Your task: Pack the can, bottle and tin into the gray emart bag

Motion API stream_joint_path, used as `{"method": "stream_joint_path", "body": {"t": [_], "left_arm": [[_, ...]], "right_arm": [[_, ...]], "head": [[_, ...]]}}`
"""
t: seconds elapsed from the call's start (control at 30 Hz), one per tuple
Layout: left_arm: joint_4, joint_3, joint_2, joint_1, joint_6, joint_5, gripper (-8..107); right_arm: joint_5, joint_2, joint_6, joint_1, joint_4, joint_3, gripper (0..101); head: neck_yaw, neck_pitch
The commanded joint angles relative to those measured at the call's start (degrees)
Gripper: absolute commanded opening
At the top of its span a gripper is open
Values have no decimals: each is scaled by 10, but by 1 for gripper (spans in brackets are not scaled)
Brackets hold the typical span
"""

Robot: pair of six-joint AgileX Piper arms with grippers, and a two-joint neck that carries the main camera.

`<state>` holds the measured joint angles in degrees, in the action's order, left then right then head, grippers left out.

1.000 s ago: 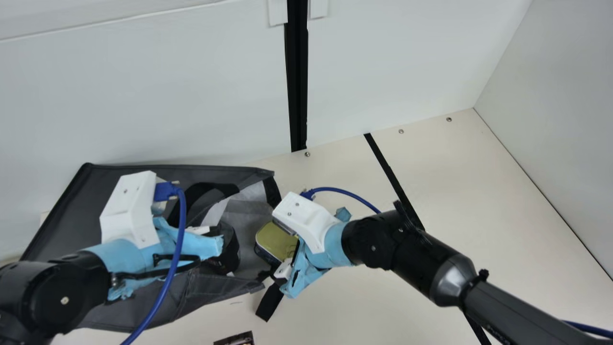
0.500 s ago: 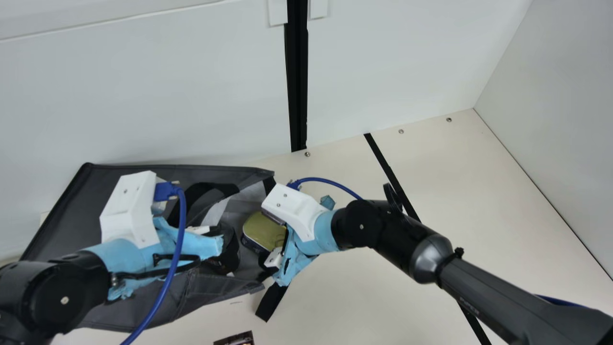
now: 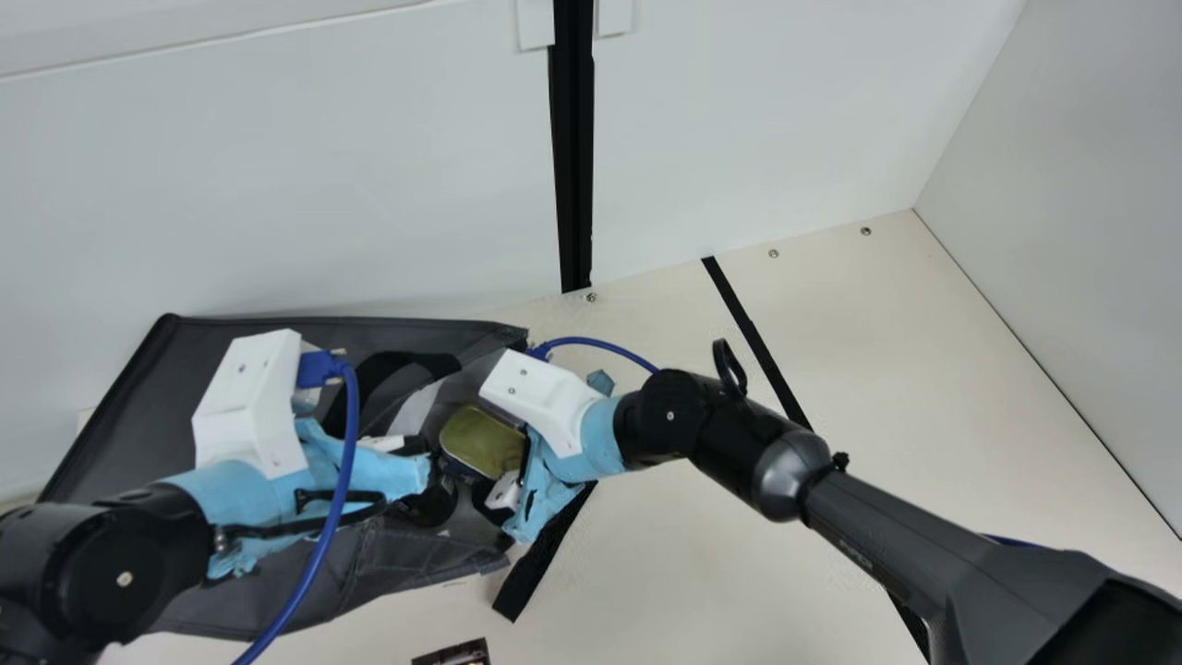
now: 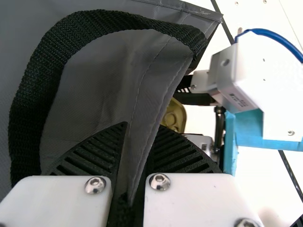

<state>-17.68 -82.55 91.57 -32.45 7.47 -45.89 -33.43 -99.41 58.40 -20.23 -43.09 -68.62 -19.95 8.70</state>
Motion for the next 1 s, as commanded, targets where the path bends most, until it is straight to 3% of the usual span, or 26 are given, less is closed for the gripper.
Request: {"method": "stream_joint_path", "body": {"t": [0.0, 0.8, 0.97], "left_arm": [[0, 0, 0, 0, 0, 0, 10], [0, 0, 0, 0, 0, 0, 10], [0, 0, 0, 0, 0, 0, 10]], "right_arm": [[-1, -5, 9, -2, -12, -4, 0], [20, -63, 96, -19, -143, -36, 0], [26, -66, 109, -20, -163, -36, 17]], "head": [[0, 13], [0, 13], [0, 13]]}}
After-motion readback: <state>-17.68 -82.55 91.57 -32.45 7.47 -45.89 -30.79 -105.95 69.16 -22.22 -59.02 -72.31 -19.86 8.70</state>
